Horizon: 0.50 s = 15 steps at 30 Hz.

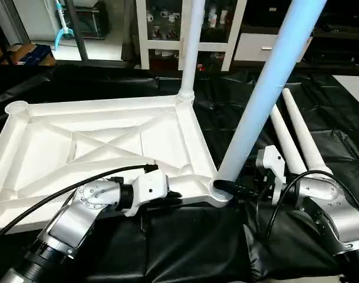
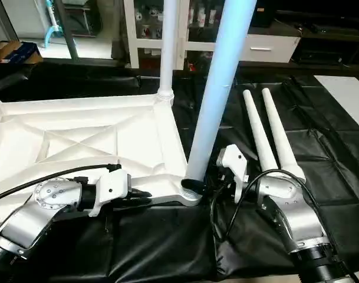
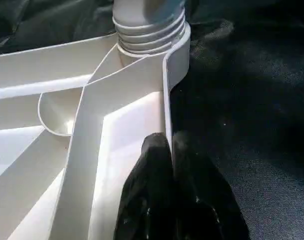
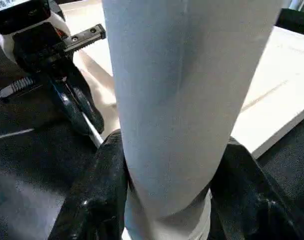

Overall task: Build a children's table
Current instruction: Rotate leg to tighten

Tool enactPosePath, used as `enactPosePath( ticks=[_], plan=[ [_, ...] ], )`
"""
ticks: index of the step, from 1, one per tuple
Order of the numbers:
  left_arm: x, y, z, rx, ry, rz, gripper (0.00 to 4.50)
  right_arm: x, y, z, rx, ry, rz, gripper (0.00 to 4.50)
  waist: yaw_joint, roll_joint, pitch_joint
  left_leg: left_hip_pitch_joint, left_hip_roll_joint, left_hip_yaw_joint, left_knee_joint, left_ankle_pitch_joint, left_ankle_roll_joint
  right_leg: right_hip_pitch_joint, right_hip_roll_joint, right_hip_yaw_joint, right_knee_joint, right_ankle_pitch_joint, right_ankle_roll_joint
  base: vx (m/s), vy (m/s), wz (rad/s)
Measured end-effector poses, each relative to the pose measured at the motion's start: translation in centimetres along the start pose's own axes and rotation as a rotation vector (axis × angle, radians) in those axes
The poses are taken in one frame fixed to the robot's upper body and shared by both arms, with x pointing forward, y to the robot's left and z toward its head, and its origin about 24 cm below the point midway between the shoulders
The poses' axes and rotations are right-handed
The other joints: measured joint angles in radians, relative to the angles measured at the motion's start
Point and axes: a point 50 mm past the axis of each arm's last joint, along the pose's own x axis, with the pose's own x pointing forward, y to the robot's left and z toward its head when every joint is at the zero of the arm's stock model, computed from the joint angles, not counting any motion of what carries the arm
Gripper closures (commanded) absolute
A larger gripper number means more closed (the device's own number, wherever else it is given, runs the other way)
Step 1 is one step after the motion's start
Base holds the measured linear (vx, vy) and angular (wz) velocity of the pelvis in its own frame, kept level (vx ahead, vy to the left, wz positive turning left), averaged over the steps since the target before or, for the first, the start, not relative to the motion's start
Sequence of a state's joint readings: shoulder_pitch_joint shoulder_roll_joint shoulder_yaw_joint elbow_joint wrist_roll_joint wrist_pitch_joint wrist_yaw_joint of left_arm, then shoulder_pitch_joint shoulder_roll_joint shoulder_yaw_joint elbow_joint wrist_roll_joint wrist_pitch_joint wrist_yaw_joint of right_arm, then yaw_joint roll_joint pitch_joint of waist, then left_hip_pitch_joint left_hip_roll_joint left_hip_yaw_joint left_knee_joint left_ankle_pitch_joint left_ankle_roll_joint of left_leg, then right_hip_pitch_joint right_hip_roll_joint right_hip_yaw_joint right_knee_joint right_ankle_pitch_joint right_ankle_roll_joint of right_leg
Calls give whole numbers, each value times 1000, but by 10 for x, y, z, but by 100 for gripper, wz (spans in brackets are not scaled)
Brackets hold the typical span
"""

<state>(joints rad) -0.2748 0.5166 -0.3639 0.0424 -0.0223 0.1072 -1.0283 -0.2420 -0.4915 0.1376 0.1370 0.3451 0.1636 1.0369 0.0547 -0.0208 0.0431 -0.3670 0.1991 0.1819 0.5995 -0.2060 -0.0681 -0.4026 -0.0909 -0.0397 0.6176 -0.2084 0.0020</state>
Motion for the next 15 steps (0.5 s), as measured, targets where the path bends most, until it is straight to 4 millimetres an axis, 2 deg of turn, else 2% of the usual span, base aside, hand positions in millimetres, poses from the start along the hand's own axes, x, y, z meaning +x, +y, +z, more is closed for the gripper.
enactPosePath(
  ticks=[2,5,9,13,15],
  plan=[
    [-1,2,-1,7,16,26,450,7,-1,-1,18,-20,-47,262,-3,0,0,1,0,0,1,0,0,0,0,0,2,0,0,0,0,0],
    [2,12,0,16,63,107,450,24,-8,0,52,-37,-176,262,-19,-1,0,2,1,0,3,1,-6,0,0,1,8,1,-1,0,0,0],
    [15,30,2,-43,111,234,450,54,-23,5,113,-37,-407,262,-29,-2,1,5,1,-2,3,5,-11,0,1,1,10,7,-1,0,0,0],
    [28,42,5,-113,125,321,450,74,-35,11,128,-18,-563,262,-28,-3,1,5,1,-3,2,5,-12,-1,1,1,10,10,0,0,0,0],
    [41,51,10,-197,120,393,450,89,-45,17,149,-6,-696,263,-27,-2,1,3,0,-3,2,6,-13,-2,1,1,9,11,-1,0,0,0]
  ],
)
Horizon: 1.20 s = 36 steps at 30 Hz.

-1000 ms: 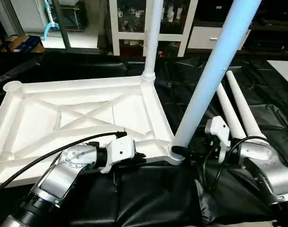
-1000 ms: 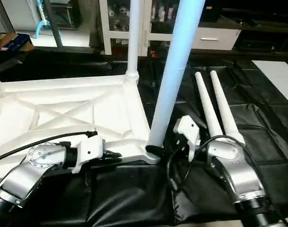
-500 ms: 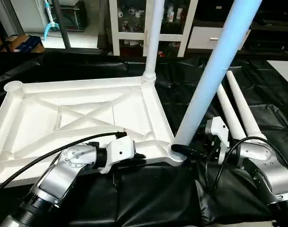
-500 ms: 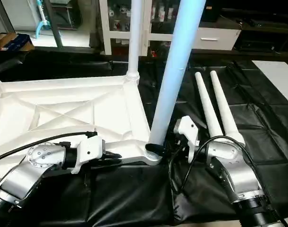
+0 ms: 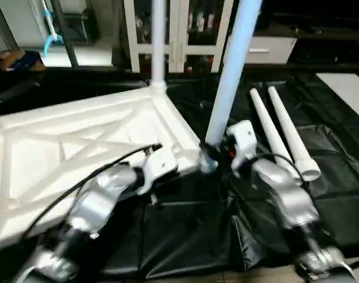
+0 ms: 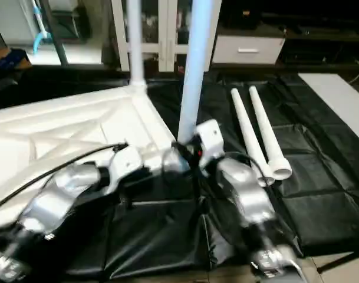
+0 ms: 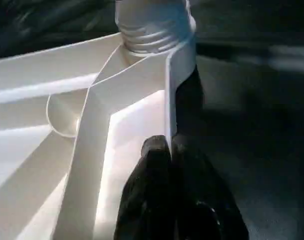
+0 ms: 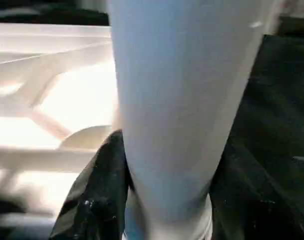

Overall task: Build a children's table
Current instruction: Rotate leg to tighten

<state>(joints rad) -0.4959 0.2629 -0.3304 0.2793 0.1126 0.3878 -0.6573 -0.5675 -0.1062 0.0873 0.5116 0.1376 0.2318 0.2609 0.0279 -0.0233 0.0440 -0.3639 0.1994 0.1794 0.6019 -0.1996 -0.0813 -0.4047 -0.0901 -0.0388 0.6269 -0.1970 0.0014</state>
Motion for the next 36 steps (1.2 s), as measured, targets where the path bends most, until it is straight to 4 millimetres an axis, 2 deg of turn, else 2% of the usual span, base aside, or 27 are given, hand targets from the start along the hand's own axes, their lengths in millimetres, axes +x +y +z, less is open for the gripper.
enactPosePath(
  ticks=[4,8,14,15,18,20,23,26,31,36],
  plan=[
    [14,0,8,-76,-1,56,450,15,3,5,17,7,-141,263,4,0,0,-3,0,0,0,0,0,-1,0,0,-1,-1,1,0,0,0],
    [18,0,11,-87,-5,76,450,21,9,8,23,-9,-197,264,7,0,0,-4,0,0,-1,2,3,-1,0,-1,-4,-1,2,0,0,0],
    [10,2,6,-27,-25,57,450,17,9,4,23,-59,-111,264,5,0,1,-6,1,1,-2,1,3,-3,0,-1,-5,-1,2,0,0,0],
    [6,2,4,0,-34,43,450,12,8,2,18,-73,-74,208,6,-1,1,-6,1,1,-3,1,3,-3,1,-2,-6,-1,2,0,0,0],
    [-9,3,-4,75,-58,-12,450,-4,8,-3,-38,-93,67,194,7,0,1,-8,5,1,-4,2,6,-4,4,-3,-10,-1,3,0,0,0],
    [-18,5,-9,122,-58,-44,450,-13,6,-2,-59,-98,128,168,8,0,1,-9,6,1,-4,3,7,-4,5,-4,-11,-1,2,0,0,0],
    [-37,1,-18,211,-60,-128,450,-37,0,-1,-123,-102,282,148,14,0,1,-8,7,1,-6,1,5,-3,6,-4,-13,-1,2,0,0,0],
    [-47,-5,-22,212,-70,-189,450,-54,-3,6,-165,-114,410,111,25,0,1,-7,7,2,-5,1,4,-2,5,-3,-13,-1,2,0,0,0],
    [-57,-23,-26,178,-108,-310,450,-84,-20,2,-245,-37,554,104,31,-1,2,-4,7,6,-5,1,4,0,5,0,-13,-1,2,0,0,0],
    [-58,-30,-27,144,-123,-360,450,-93,-24,-1,-240,-1,629,104,30,-1,2,-3,7,5,-5,1,4,0,5,-1,-11,-1,2,0,0,0]
  ],
)
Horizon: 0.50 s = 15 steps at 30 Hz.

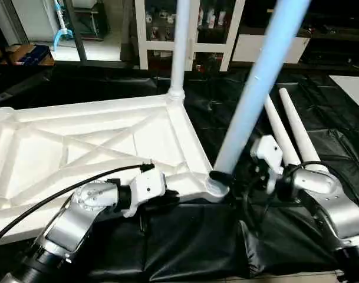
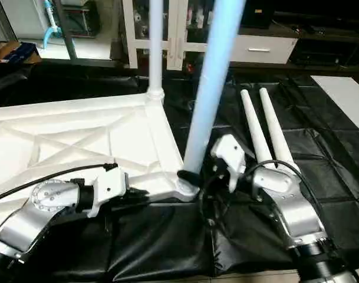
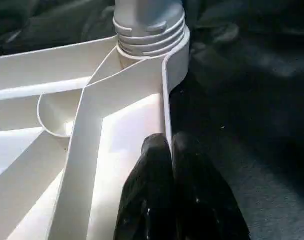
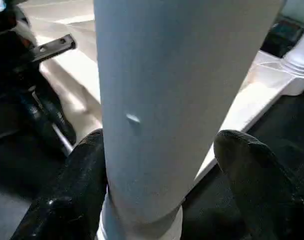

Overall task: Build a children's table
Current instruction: Rotate leg to tighten

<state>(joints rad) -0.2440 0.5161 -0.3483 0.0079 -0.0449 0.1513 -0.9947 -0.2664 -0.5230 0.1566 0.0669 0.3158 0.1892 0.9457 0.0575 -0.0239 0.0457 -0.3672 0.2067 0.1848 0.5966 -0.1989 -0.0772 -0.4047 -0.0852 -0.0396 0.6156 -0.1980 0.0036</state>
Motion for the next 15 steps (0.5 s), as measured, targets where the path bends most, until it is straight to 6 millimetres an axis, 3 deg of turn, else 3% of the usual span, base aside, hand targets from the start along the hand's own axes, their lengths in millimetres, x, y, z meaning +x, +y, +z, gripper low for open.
enactPosePath(
  ticks=[1,5,6,15],
  plan=[
    [0,-1,1,1,-1,-4,450,-1,0,-1,9,1,9,129,0,0,0,0,0,0,0,0,0,0,0,0,0,0,0,0,0,0],
    [0,-1,1,-1,-2,-12,450,-2,1,-6,38,0,42,142,1,0,0,-1,0,0,0,0,0,0,0,0,-1,0,0,0,0,0],
    [0,-1,1,-1,-2,-15,450,-2,1,-7,43,2,46,171,1,0,0,-1,0,0,0,0,0,0,0,0,-1,0,0,0,0,0],
    [0,-1,1,-7,2,-18,450,0,3,-8,73,-9,75,249,1,0,0,-1,0,0,1,0,0,0,0,0,0,0,0,0,0,0]
  ],
)
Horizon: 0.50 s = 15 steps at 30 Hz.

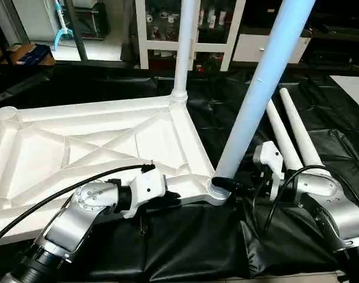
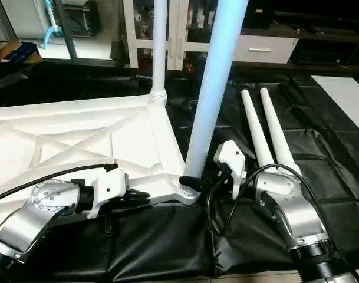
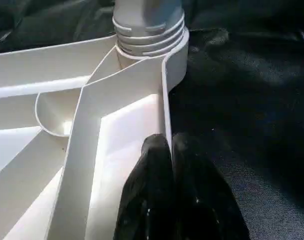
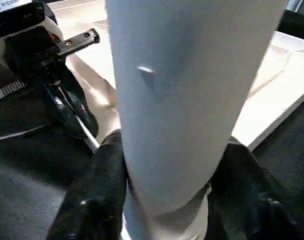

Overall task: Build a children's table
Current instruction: Rotate leg to tighten

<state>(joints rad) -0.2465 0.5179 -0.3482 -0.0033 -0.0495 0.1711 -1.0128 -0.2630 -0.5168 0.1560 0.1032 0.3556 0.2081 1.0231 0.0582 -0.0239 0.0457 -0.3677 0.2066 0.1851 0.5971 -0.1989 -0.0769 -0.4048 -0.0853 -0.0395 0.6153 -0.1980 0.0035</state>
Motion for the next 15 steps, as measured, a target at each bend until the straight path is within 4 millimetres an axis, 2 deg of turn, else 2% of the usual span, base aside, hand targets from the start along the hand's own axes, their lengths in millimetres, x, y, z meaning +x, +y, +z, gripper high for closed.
enactPosePath(
  ticks=[8,11,14,15],
  plan=[
    [-3,1,-2,-13,21,1,450,6,3,-4,26,-29,-35,262,-2,0,0,1,0,0,1,0,0,0,0,0,1,0,0,0,0,0],
    [-4,5,-3,-11,51,36,450,18,3,-6,40,-48,-110,262,-10,-1,-1,3,0,0,1,0,0,1,0,0,3,1,-1,0,0,0],
    [6,17,-2,-5,90,136,450,41,-9,-5,73,-52,-282,262,-28,-2,-1,7,0,0,1,1,-2,4,0,1,2,5,-4,0,0,0],
    [10,21,-1,-6,103,175,450,48,-14,-4,85,-46,-350,263,-29,-2,-1,9,0,0,2,2,-3,5,0,1,2,5,-3,0,0,0]
  ],
)
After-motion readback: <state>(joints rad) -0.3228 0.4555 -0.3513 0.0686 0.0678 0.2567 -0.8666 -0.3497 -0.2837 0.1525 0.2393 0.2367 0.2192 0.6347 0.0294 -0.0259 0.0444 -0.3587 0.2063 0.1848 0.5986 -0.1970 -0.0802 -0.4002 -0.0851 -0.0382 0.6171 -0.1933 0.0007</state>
